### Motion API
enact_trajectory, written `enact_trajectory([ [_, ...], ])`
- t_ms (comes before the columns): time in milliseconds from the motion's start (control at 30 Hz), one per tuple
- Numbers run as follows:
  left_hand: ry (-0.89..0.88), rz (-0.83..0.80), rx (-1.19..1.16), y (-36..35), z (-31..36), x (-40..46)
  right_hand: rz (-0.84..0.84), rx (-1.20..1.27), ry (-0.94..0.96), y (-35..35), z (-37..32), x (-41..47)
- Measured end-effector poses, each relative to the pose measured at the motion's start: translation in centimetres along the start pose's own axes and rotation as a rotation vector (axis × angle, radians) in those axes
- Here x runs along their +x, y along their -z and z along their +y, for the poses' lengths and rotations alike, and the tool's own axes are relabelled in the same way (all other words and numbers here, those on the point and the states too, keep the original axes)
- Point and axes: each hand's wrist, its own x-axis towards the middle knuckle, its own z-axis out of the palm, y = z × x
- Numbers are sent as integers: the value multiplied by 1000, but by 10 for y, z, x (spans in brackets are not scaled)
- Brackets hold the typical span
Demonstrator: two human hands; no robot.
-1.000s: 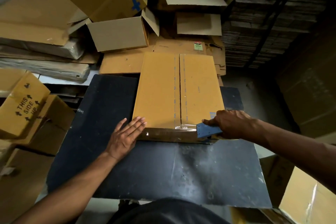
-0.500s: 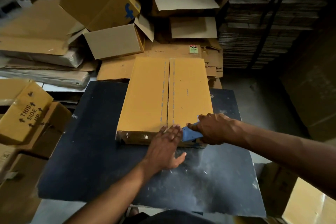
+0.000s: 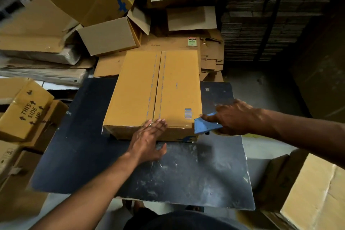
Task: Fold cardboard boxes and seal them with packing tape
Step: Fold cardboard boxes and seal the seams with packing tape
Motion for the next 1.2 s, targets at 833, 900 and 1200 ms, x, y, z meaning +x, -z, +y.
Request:
enact_trajectory([
  [833,-77,-48,162,39,43,37,20,339,-147,-86,9,-13],
  [900,-201,-83,134,43,53,53,26,375,-140,-82,8,-9],
  [1200,-534,-453,453,45,96,134,-19,433,-196,-59,5,-9],
])
